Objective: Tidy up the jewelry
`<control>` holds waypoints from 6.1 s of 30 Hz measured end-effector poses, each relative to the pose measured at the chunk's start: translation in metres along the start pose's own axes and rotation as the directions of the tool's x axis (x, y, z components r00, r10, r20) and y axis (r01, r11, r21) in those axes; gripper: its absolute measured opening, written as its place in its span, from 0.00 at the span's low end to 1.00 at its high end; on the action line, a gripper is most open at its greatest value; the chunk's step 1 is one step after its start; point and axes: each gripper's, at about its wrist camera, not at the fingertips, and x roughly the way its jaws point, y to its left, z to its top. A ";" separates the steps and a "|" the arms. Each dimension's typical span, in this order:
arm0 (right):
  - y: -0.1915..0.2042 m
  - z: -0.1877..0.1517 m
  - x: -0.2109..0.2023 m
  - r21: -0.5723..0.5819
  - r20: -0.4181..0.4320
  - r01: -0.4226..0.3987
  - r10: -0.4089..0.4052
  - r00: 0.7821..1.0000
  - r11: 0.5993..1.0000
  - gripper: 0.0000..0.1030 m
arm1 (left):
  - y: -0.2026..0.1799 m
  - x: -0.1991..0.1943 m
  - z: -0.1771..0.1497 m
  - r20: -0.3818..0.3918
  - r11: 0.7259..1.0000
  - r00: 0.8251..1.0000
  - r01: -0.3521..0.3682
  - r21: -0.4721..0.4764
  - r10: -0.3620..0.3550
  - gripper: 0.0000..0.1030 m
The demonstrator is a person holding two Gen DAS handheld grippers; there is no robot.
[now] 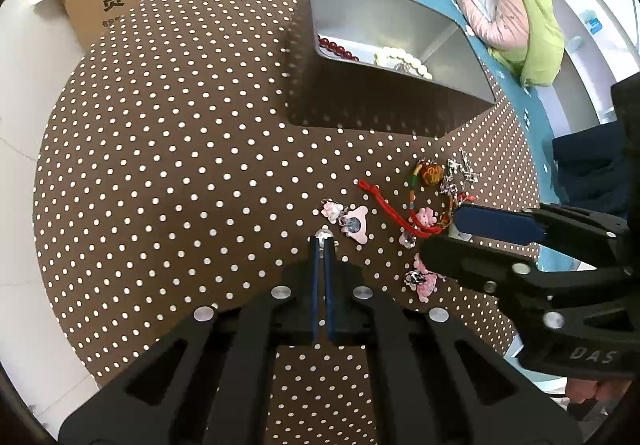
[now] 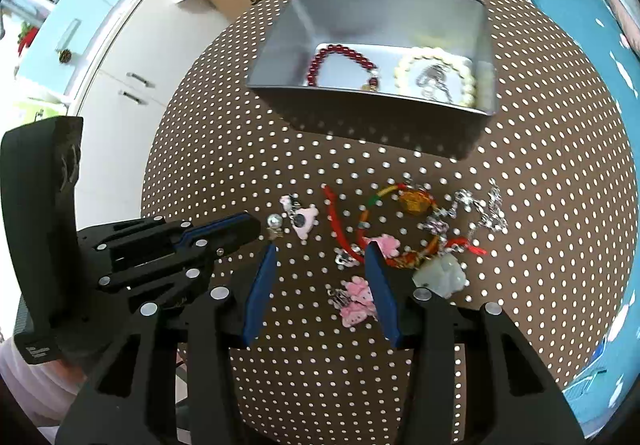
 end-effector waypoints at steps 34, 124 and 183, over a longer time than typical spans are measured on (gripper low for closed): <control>0.011 0.008 0.013 -0.081 -0.017 -0.007 0.006 1.000 0.997 0.36 | 0.040 -0.013 -0.007 -0.028 0.999 1.000 0.012 -0.052 -0.013 0.03; -0.060 -0.028 -0.021 0.121 0.018 0.077 -0.080 0.997 0.990 0.38 | -0.026 -0.013 -0.020 -0.084 0.996 0.996 0.045 0.070 -0.039 0.39; -0.014 -0.019 0.003 0.007 0.006 0.070 -0.070 0.998 0.998 0.10 | 0.051 -0.108 -0.037 -0.001 0.994 1.000 -0.008 0.110 0.008 0.13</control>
